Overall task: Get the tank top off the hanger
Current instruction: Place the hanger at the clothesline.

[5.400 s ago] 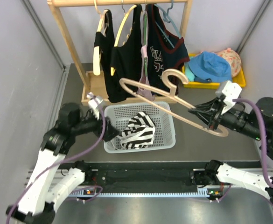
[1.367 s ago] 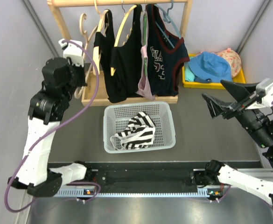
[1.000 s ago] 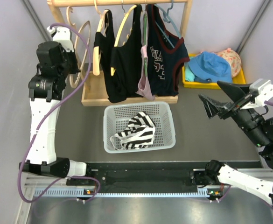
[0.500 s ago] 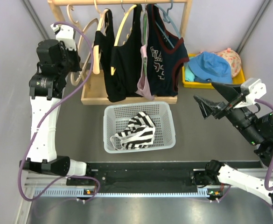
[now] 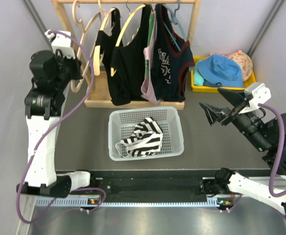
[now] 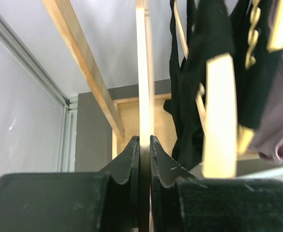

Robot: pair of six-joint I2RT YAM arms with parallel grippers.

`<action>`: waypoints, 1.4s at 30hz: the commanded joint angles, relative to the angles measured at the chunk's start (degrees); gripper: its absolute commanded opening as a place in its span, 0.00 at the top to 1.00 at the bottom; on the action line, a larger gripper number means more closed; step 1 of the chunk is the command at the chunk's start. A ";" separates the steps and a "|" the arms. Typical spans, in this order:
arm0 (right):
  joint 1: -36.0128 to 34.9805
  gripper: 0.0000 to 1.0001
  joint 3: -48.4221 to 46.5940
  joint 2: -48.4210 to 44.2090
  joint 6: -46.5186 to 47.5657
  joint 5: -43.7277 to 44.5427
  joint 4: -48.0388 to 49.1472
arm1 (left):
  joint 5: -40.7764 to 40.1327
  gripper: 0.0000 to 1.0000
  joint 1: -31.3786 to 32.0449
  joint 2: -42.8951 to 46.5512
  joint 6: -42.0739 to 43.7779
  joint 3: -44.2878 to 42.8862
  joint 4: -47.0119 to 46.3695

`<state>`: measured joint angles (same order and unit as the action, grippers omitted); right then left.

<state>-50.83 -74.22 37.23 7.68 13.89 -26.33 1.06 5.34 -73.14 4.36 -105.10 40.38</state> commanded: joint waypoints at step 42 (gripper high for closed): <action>0.20 0.27 1.09 -2.52 -1.18 0.79 0.05 | -2.38 1.00 -2.62 -20.11 5.22 -16.90 -3.64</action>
<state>-50.83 -73.47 35.51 7.29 13.89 -27.27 -1.02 3.25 -93.30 9.17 -120.57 37.74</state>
